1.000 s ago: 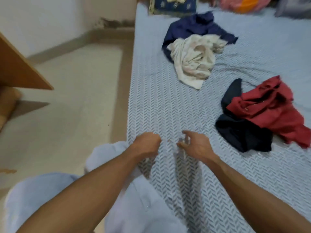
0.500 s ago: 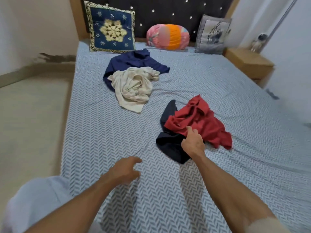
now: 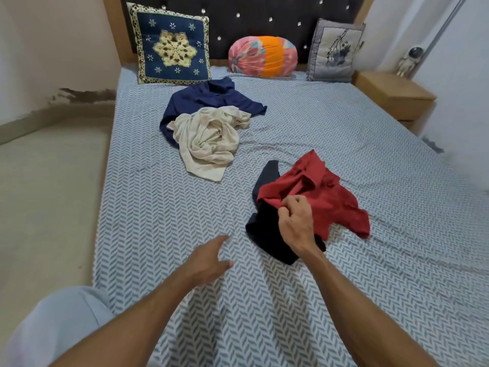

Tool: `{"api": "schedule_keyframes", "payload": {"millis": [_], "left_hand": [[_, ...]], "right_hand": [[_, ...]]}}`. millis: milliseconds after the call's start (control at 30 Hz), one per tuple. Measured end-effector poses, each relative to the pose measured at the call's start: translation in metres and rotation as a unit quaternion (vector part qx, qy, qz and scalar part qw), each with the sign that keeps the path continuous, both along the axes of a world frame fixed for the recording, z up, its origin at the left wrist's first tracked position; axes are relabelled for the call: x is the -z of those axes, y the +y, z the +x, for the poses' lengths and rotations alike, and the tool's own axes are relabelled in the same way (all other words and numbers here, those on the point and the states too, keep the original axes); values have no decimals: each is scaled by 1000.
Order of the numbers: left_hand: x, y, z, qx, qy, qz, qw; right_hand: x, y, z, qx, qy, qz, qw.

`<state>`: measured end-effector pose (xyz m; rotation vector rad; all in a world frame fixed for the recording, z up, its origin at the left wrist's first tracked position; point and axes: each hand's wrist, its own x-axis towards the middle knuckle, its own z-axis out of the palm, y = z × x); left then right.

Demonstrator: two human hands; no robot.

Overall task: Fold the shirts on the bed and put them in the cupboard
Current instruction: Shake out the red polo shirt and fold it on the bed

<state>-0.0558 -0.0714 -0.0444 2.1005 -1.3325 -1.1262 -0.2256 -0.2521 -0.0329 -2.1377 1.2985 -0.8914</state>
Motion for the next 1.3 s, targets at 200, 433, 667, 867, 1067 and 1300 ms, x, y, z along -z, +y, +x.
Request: {"api": "schedule_keyframes", "payload": {"millis": [200, 433, 667, 867, 1067, 1300], "left_hand": [[-32, -36, -11, 6, 18, -185, 983], [-59, -25, -23, -46, 57, -128, 989], [-163, -22, 16, -233, 146, -229, 934], [-260, -1, 52, -170, 284, -348, 877], [-312, 29, 94, -122, 138, -367, 912], [-317, 53, 114, -102, 66, -284, 951]], "right_hand": [[-35, 75, -14, -242, -157, 159, 944], [-48, 70, -31, -149, -49, 104, 982], [-138, 76, 33, -254, 233, -35, 938], [-240, 69, 88, -250, 78, -169, 950], [-350, 67, 113, -200, -101, -146, 964], [-422, 77, 110, -209, -305, -41, 928]]}}
